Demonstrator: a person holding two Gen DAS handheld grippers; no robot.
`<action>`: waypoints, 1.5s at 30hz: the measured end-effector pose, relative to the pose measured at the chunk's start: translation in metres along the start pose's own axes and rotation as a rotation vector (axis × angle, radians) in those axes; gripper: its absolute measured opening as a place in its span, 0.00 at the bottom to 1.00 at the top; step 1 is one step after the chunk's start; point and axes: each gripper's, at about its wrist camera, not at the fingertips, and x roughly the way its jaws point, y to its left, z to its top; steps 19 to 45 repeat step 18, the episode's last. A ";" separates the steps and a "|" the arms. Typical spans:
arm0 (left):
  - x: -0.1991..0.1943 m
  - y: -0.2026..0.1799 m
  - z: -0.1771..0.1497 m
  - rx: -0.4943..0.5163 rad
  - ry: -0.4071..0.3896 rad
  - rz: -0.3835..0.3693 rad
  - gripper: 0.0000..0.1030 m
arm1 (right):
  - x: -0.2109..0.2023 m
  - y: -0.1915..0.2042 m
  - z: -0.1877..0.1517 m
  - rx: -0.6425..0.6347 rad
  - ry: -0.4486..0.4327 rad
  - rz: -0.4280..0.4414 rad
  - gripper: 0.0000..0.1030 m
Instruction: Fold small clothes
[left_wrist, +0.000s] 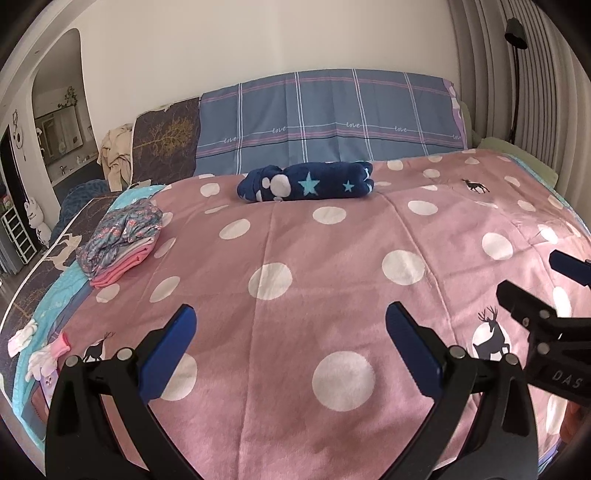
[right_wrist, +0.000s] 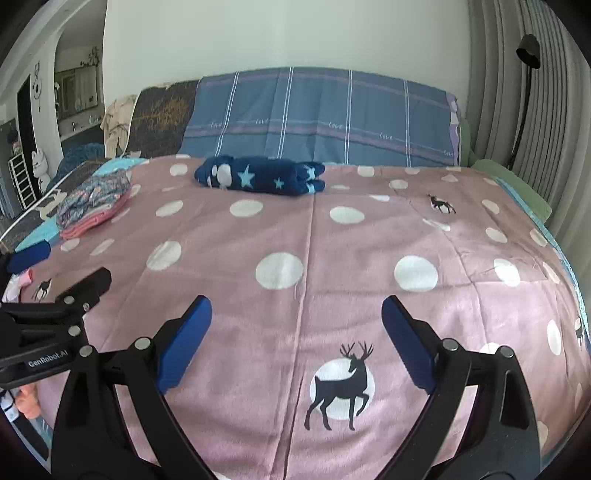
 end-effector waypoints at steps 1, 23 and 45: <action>-0.001 0.000 0.000 -0.002 -0.002 -0.001 0.99 | 0.000 0.001 -0.001 0.003 0.001 0.005 0.92; -0.011 0.000 -0.001 -0.008 -0.017 -0.004 0.99 | -0.018 -0.008 0.004 0.056 -0.054 -0.007 0.92; -0.011 0.000 -0.001 -0.008 -0.017 -0.004 0.99 | -0.018 -0.008 0.004 0.056 -0.054 -0.007 0.92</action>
